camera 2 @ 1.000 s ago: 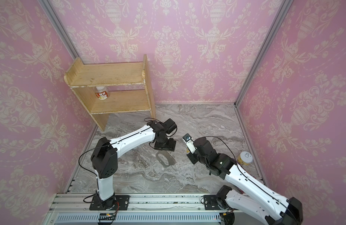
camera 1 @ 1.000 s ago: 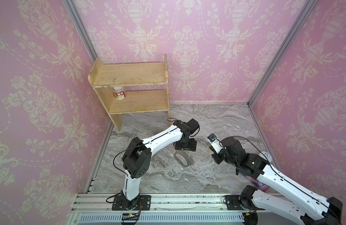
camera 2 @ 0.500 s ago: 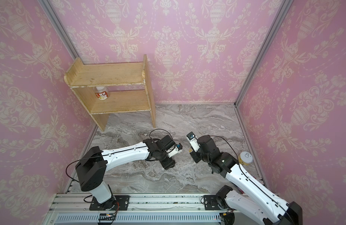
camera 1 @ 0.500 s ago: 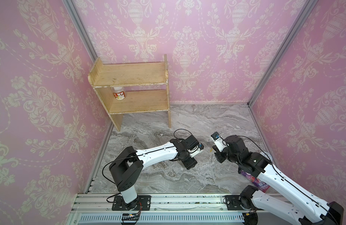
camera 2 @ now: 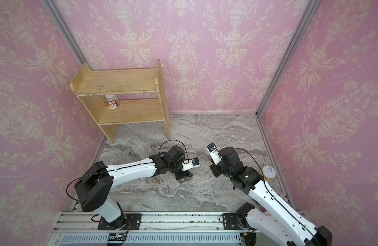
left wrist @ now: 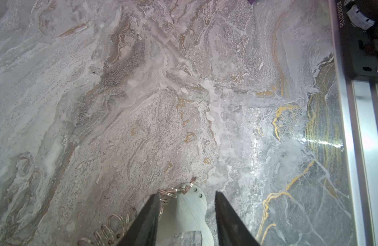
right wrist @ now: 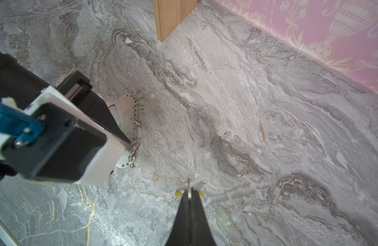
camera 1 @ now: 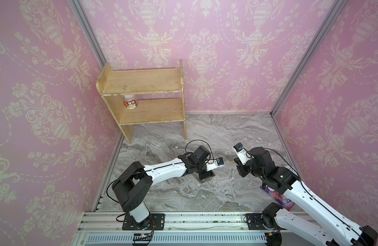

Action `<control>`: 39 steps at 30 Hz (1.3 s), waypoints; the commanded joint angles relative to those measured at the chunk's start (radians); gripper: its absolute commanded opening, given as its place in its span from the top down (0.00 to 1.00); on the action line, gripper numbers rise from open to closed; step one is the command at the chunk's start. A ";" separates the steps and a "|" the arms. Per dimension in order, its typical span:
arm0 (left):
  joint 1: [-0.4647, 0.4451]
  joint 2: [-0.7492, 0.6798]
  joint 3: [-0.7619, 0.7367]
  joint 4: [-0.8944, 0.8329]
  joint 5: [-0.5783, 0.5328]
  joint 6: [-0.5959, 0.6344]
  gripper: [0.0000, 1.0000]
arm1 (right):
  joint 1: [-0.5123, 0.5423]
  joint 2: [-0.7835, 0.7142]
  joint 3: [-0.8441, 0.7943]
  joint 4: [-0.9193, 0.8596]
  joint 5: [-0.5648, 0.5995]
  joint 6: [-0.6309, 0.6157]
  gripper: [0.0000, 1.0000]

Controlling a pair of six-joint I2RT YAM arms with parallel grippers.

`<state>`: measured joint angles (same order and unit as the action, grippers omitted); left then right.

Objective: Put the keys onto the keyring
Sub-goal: 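Grasp the plate's end ring with the left gripper while the right holds the key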

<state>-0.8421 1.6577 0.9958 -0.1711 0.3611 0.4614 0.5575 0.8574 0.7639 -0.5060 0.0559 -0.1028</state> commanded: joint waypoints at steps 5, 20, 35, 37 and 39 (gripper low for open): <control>0.019 0.077 -0.030 0.025 0.128 0.139 0.62 | -0.013 -0.016 0.017 0.011 -0.022 0.022 1.00; 0.020 0.093 -0.161 0.285 0.047 0.144 0.68 | -0.026 -0.015 0.014 0.014 -0.027 0.019 1.00; 0.020 0.095 -0.183 0.305 0.045 0.196 0.72 | -0.030 -0.015 0.011 0.020 -0.035 0.018 1.00; 0.019 0.098 -0.182 0.302 0.044 0.197 0.73 | -0.030 -0.015 0.011 0.021 -0.035 0.017 1.00; 0.020 0.102 -0.177 0.293 0.047 0.199 0.75 | -0.031 -0.015 0.009 0.024 -0.033 0.017 1.00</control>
<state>-0.8257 1.7378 0.8272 0.1482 0.4019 0.6353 0.5358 0.8520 0.7639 -0.5026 0.0326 -0.1001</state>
